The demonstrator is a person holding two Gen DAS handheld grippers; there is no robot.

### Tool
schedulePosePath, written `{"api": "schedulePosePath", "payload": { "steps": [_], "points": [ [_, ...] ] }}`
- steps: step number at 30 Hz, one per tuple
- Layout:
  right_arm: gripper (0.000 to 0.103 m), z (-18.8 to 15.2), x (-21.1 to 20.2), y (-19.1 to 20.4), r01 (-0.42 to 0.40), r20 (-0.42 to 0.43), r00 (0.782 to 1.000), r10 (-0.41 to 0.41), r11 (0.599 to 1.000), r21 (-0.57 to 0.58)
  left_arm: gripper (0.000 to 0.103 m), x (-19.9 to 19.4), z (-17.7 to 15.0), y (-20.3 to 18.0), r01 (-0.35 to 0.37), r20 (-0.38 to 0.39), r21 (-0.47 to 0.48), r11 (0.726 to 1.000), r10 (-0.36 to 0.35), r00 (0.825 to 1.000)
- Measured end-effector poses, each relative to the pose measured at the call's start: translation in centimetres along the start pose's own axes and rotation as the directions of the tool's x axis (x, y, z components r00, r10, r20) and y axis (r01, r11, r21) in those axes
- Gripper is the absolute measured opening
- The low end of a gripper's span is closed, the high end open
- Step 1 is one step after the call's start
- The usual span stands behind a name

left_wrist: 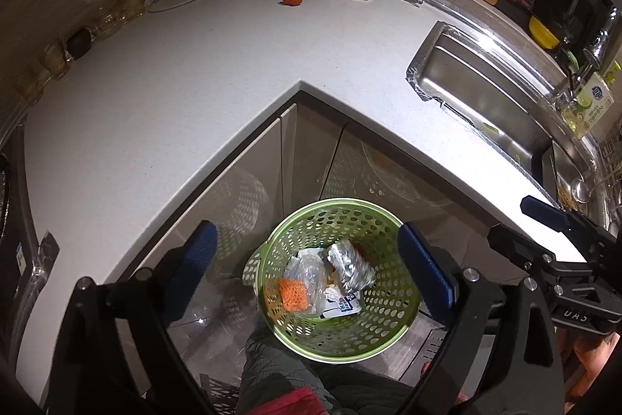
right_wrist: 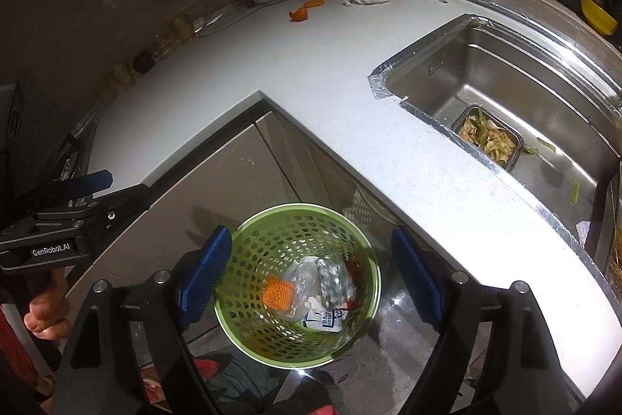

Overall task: Collect trash
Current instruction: 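Move both open grippers back over the counter toward the orange peels, then grasp the round orange peel piece with the right gripper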

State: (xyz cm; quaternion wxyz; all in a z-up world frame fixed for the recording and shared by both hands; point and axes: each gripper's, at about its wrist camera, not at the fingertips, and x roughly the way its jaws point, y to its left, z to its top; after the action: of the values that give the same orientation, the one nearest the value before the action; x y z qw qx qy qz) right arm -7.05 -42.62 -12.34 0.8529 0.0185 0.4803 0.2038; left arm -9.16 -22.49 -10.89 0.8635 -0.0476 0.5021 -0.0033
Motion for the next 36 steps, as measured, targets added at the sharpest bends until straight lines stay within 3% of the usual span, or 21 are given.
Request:
{"api": "schedulePosePath", "payload": {
  "steps": [8,18,26,36],
  "points": [
    [0.092,2.4,0.0,0.4,0.009,0.021,1.000,-0.009,1.000,-0.004,0.094,-0.1,2.1,1.1,-0.003,0.013,-0.001,1.000,0.003,1.000],
    [0.100,10.0,2.7,3.1,0.040,0.067,0.997,-0.035,0.996,-0.076,0.095,1.9,9.3,5.1,-0.002,0.041,-0.009,1.000,0.003,0.999],
    [0.100,19.3,9.6,5.2,0.049,0.096,0.995,-0.037,0.990,-0.129,0.095,6.1,17.3,10.1,-0.032,0.072,-0.033,0.999,0.035,0.997],
    [0.100,30.5,22.7,6.1,0.079,0.094,0.994,-0.062,0.980,-0.183,0.095,12.4,24.6,15.4,-0.035,0.084,-0.082,0.996,0.041,0.996]
  ]
}}
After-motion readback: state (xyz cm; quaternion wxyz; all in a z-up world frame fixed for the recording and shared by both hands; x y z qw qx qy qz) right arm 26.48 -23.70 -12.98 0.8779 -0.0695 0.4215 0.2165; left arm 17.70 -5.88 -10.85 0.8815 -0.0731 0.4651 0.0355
